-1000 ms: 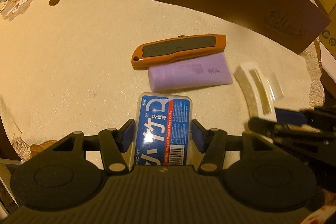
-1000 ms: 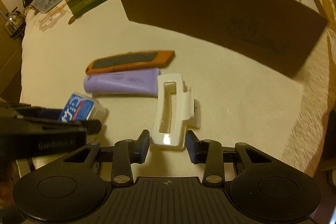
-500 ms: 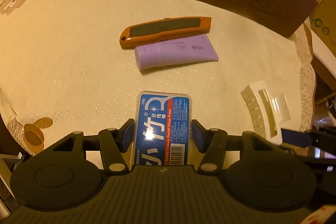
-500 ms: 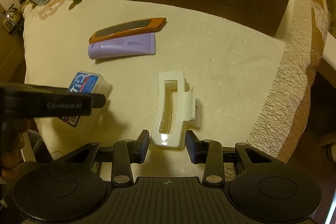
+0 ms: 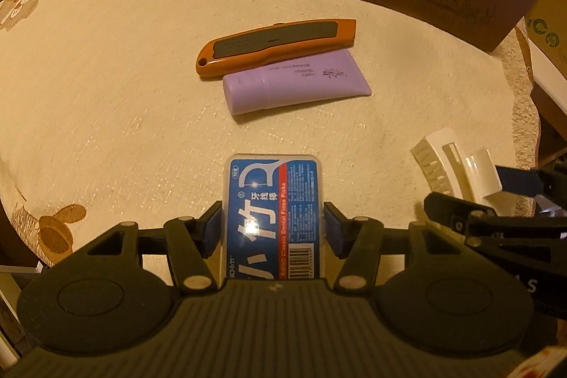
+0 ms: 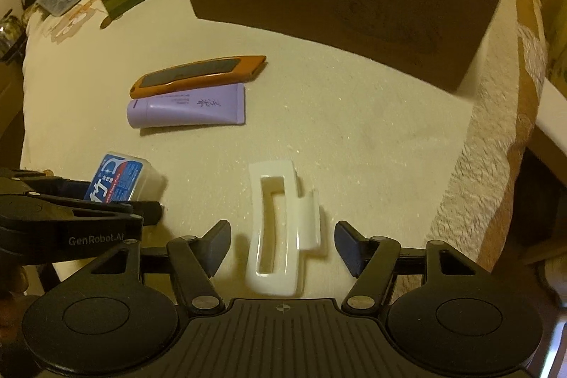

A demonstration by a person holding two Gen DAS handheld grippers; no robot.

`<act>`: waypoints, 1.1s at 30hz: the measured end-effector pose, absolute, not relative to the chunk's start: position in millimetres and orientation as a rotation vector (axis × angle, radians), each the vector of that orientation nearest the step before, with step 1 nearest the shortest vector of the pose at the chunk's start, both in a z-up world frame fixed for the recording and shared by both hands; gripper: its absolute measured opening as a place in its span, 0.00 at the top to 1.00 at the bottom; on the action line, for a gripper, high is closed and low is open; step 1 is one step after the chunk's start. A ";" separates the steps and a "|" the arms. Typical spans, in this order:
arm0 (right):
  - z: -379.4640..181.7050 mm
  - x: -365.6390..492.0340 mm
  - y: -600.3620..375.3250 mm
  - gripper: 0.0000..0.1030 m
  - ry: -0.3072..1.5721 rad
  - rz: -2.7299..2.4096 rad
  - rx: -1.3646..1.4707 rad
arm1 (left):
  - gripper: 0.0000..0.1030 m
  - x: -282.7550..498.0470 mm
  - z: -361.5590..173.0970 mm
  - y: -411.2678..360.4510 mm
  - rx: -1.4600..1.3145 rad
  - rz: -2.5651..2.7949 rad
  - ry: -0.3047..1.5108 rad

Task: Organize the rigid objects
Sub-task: 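Lift the floss box and hair clip toward the brown box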

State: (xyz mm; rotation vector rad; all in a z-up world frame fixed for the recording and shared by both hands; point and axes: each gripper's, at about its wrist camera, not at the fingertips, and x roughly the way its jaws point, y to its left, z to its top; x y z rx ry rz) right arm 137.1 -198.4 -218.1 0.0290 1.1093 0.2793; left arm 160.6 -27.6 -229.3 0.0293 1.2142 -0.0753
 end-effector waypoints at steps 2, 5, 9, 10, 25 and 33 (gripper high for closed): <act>-218.2 138.1 -196.9 0.41 1.099 0.280 0.020 | 0.48 161.7 -229.7 -28.3 0.034 -0.076 1.213; -219.6 140.3 -195.7 0.59 1.101 0.280 0.017 | 0.48 163.2 -230.5 -29.8 0.045 -0.075 1.211; -220.2 140.9 -197.3 0.64 1.104 0.280 0.024 | 0.49 163.6 -229.9 -31.8 0.059 -0.082 1.208; -220.0 140.3 -198.3 0.64 1.105 0.283 0.029 | 0.49 163.6 -229.6 -32.0 0.062 -0.082 1.207; -198.6 134.5 -217.7 0.64 1.085 0.277 0.088 | 0.49 164.3 -206.8 -47.2 0.089 -0.131 1.146; -167.0 154.6 -239.8 0.64 1.018 0.259 0.120 | 0.49 184.1 -170.0 -51.1 0.077 -0.151 1.060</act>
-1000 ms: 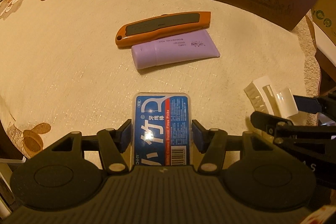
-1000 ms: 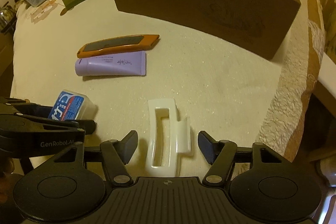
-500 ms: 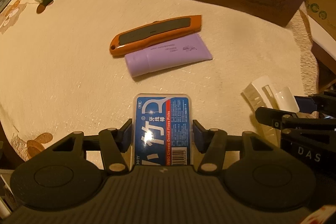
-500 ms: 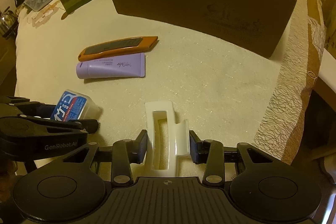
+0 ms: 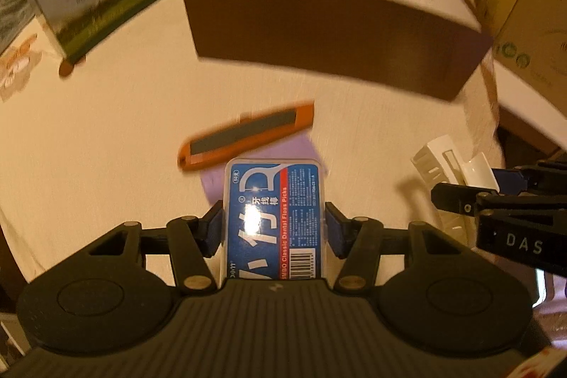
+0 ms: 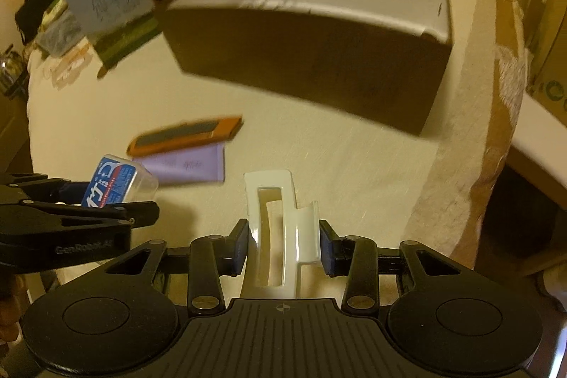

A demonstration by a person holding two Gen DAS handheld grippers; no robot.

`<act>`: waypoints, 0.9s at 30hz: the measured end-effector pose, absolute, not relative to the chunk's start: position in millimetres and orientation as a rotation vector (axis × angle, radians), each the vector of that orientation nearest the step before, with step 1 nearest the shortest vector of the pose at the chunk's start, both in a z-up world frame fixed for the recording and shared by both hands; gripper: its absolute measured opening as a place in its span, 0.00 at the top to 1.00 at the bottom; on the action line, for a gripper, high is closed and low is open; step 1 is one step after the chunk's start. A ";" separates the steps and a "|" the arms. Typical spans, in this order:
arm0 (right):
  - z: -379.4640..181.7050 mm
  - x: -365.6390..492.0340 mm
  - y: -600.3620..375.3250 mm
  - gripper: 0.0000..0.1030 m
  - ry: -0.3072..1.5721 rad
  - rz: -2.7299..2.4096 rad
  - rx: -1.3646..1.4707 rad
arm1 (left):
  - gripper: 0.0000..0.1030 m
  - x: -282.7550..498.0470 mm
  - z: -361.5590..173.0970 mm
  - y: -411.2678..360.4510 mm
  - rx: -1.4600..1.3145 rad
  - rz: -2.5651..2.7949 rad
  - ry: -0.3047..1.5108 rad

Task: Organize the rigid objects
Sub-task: 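Lift the floss box and hair clip toward the brown box, then lower the floss box and hair clip into the brown box and open both grippers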

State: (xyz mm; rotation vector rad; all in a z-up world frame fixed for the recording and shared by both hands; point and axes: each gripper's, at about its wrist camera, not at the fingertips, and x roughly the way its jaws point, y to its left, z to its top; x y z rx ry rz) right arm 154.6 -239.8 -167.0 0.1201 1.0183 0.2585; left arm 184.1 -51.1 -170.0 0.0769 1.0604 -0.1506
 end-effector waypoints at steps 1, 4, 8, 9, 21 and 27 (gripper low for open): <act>-161.8 158.6 -243.2 0.64 1.006 0.259 0.124 | 0.49 188.3 -164.8 -52.4 0.082 -0.154 1.046; -144.8 171.5 -253.1 0.64 0.962 0.259 0.127 | 0.49 204.5 -146.4 -56.7 0.094 -0.172 0.999; -120.9 194.6 -269.2 0.64 0.904 0.246 0.143 | 0.49 231.4 -124.0 -64.8 0.119 -0.202 0.935; -116.7 199.9 -272.4 0.64 0.892 0.243 0.148 | 0.49 237.7 -119.6 -67.2 0.127 -0.210 0.920; -89.5 282.1 -313.5 0.64 0.824 0.191 0.205 | 0.49 319.2 -81.7 -114.0 0.202 -0.324 0.813; -95.6 321.1 -325.7 0.64 0.845 0.173 0.215 | 0.49 359.6 -83.6 -134.2 0.214 -0.369 0.817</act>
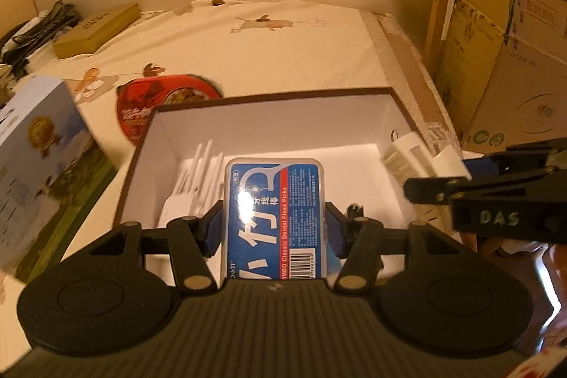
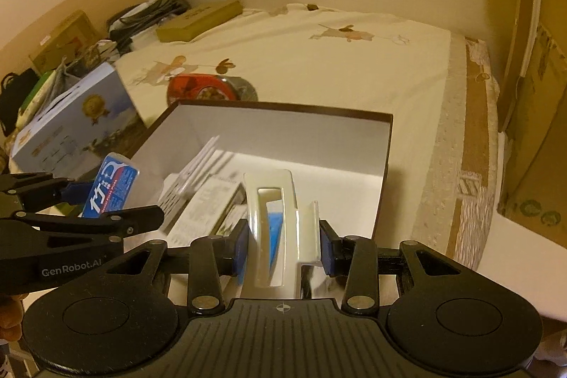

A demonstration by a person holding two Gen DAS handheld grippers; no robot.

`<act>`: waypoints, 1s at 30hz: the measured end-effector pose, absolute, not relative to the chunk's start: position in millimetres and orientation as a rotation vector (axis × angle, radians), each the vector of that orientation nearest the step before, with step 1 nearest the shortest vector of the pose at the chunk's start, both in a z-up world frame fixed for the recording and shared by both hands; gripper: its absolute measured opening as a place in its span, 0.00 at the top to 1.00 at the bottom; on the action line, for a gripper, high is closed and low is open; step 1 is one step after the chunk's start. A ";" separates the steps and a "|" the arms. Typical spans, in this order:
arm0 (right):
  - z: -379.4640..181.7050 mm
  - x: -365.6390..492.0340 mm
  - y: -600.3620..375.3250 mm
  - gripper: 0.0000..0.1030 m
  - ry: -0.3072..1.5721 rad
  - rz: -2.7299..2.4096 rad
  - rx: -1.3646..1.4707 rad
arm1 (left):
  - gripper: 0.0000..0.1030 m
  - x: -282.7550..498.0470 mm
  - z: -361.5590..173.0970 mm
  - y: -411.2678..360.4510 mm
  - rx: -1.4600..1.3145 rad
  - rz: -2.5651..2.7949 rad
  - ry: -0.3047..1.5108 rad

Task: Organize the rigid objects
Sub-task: 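Lower the floss box and hair clip into the brown box and open both grippers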

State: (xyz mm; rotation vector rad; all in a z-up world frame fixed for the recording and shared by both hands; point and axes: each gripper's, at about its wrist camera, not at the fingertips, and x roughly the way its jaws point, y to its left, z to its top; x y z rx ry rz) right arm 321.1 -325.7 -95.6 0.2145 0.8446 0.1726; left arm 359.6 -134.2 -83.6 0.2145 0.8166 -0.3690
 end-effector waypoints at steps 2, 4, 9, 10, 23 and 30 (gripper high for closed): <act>-99.7 332.9 -328.4 0.64 0.853 0.166 0.213 | 0.49 371.6 -85.6 -139.2 0.220 -0.378 0.815; -104.8 342.9 -330.3 0.64 0.863 0.159 0.207 | 0.49 384.6 -89.3 -144.4 0.234 -0.386 0.820; -120.3 363.9 -333.5 0.64 0.890 0.146 0.186 | 0.49 414.0 -105.9 -158.5 0.283 -0.396 0.845; -122.6 367.0 -333.9 0.64 0.895 0.143 0.183 | 0.49 419.4 -110.2 -160.6 0.288 -0.398 0.852; -145.3 396.9 -349.2 0.64 0.915 0.110 0.154 | 0.49 455.2 -141.5 -188.1 0.346 -0.419 0.876; -144.7 398.4 -353.6 0.64 0.910 0.107 0.171 | 0.40 463.7 -143.8 -189.5 0.311 -0.400 0.881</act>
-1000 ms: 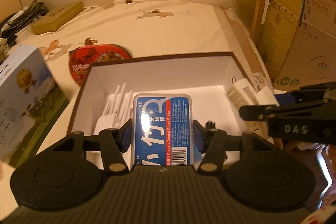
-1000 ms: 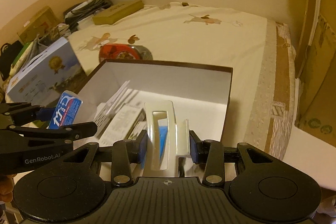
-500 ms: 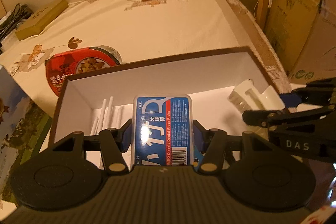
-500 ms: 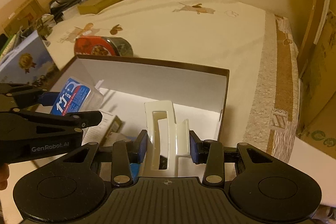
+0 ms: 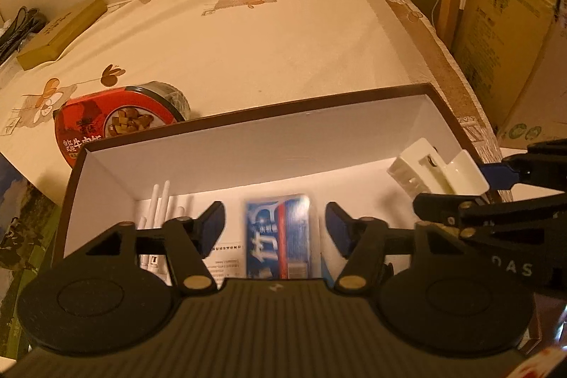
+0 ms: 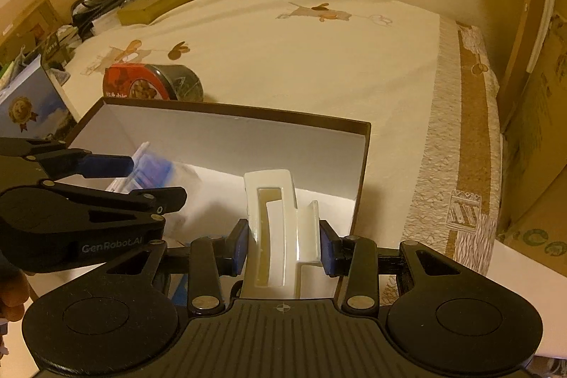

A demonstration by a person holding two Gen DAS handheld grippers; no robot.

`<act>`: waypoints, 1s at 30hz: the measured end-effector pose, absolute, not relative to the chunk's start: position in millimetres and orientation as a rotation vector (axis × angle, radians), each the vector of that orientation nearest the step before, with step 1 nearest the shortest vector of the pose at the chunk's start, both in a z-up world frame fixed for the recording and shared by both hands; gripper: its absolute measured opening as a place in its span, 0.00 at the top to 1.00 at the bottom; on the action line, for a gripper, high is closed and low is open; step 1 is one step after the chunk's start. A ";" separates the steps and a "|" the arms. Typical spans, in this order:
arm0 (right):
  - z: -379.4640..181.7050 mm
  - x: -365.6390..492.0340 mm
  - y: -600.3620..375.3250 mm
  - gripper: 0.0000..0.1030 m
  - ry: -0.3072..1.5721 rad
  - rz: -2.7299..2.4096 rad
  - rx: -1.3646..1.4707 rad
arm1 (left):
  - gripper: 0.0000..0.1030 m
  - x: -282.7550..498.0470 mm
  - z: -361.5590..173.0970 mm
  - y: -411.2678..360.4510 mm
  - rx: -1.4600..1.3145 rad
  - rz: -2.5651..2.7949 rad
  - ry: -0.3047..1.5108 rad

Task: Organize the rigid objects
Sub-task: 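Lower the floss box and hair clip into the brown box and open both grippers, then withdraw both grippers from the brown box and move toward the knife and tube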

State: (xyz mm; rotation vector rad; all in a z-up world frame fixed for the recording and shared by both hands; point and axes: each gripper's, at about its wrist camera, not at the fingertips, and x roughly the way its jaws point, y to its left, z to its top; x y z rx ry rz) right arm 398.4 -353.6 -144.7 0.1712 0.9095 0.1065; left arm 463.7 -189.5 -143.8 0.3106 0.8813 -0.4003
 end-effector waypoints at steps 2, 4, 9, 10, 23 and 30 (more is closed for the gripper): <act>-144.3 398.1 -353.8 0.64 0.907 0.108 0.168 | 0.40 463.2 -143.8 -187.3 0.321 -0.395 0.876; -144.0 397.9 -353.8 0.64 0.907 0.108 0.168 | 0.40 462.9 -144.2 -183.9 0.332 -0.386 0.877; -140.8 397.9 -353.1 0.64 0.903 0.101 0.172 | 0.40 461.9 -143.5 -171.4 0.336 -0.360 0.886; -139.7 397.9 -352.9 0.64 0.899 0.099 0.171 | 0.40 461.1 -143.3 -168.6 0.339 -0.357 0.886; -116.8 389.5 -343.4 0.46 0.827 0.108 0.162 | 0.40 447.8 -132.7 -135.6 0.315 -0.325 0.896; -109.0 376.1 -337.1 0.43 0.832 0.115 0.165 | 0.40 435.8 -123.5 -114.5 0.306 -0.307 0.895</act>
